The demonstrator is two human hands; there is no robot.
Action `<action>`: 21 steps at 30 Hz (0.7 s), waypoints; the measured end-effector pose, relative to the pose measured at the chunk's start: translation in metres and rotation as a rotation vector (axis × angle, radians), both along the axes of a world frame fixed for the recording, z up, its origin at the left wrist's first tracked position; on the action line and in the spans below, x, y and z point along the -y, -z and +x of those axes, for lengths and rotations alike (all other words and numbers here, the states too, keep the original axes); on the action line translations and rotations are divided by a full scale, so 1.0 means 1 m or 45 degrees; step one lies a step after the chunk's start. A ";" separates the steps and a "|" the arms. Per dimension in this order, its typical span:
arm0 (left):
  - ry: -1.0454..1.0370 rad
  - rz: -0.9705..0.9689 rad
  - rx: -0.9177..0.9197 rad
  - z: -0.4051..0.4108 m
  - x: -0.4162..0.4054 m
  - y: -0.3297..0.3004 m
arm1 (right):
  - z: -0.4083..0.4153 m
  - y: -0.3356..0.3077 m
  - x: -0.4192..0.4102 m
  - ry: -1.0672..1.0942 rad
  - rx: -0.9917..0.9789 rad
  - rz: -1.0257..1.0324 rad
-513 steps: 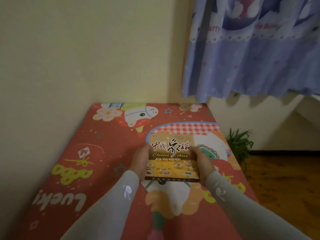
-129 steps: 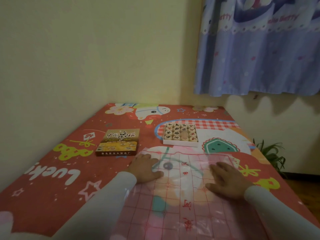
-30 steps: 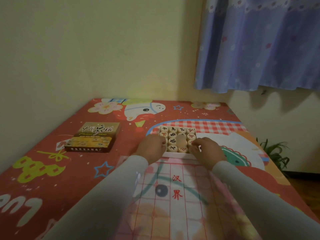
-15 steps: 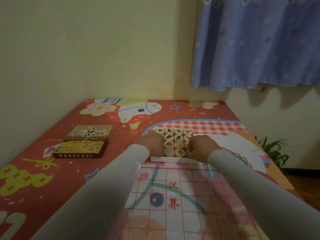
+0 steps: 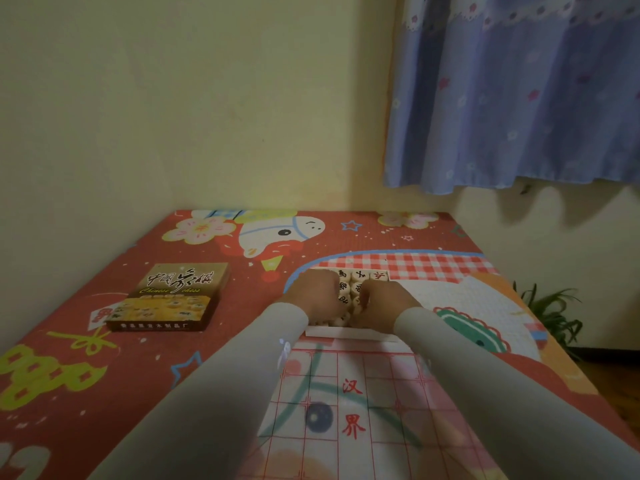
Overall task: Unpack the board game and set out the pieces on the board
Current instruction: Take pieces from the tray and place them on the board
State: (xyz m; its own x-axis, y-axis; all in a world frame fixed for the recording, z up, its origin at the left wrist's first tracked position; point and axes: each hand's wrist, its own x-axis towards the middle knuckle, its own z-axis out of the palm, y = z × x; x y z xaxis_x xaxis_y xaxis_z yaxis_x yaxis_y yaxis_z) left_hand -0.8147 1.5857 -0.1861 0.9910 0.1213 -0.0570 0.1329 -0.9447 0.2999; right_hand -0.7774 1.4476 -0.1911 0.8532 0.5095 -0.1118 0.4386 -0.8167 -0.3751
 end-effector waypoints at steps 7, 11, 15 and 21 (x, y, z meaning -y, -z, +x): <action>-0.003 -0.120 -0.065 0.004 0.015 0.011 | 0.007 0.008 0.003 0.026 0.059 -0.061; 0.025 -0.100 -0.060 0.005 0.017 0.012 | 0.006 0.009 0.012 0.030 0.055 0.013; -0.008 -0.028 0.017 0.008 0.002 0.000 | 0.017 0.003 0.014 0.071 0.110 0.143; 0.011 0.095 -0.022 0.019 -0.017 0.002 | 0.027 0.016 0.002 0.069 0.156 0.171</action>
State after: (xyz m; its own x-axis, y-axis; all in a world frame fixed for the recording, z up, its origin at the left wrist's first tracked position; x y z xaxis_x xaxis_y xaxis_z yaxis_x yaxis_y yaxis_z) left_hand -0.7961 1.6031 -0.1881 0.9909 0.1175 -0.0652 0.1294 -0.9654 0.2262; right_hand -0.7506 1.4451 -0.2067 0.8827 0.4660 0.0603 0.4445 -0.7865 -0.4289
